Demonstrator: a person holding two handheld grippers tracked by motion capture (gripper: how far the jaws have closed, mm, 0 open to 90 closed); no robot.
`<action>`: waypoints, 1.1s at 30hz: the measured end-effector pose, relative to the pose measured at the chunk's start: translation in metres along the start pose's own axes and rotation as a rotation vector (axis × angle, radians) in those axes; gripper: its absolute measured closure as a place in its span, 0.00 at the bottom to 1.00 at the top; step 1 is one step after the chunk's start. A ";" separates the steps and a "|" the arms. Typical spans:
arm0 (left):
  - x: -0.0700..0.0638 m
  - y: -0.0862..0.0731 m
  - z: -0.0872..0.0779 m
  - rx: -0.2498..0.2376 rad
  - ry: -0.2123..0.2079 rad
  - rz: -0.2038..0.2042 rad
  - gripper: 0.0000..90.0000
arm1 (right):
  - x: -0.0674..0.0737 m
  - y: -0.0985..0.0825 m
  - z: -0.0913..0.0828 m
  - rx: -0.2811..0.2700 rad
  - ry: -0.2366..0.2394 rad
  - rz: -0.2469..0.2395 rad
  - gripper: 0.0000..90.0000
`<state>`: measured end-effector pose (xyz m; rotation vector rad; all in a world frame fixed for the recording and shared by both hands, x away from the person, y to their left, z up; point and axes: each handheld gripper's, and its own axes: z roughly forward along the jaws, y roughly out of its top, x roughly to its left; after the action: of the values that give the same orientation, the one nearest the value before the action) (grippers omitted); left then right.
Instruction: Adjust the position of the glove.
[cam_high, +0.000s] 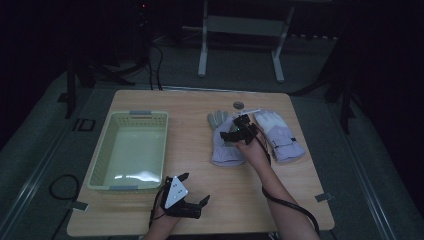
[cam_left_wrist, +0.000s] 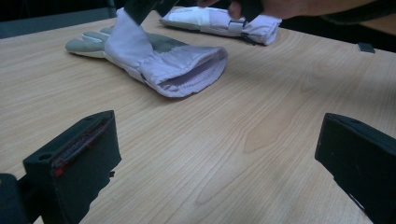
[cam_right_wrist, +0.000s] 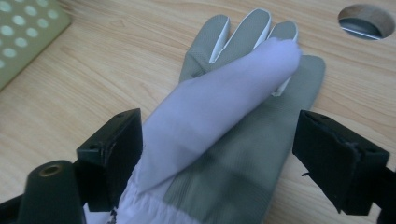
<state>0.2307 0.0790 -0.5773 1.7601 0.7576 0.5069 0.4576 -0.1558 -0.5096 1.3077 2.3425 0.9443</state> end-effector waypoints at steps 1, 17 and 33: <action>0.000 0.000 0.000 0.000 -0.001 0.000 0.00 | 0.000 0.000 0.004 0.006 0.001 0.005 0.19; 0.000 0.000 0.000 0.003 -0.004 0.001 0.00 | -0.004 -0.008 0.036 0.108 0.017 0.022 0.44; 0.001 0.000 0.000 -0.001 -0.006 -0.006 0.00 | 0.003 -0.004 0.016 0.071 0.079 0.079 0.87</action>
<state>0.2312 0.0795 -0.5774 1.7565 0.7585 0.4979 0.4624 -0.1486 -0.5237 1.4240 2.4201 0.9613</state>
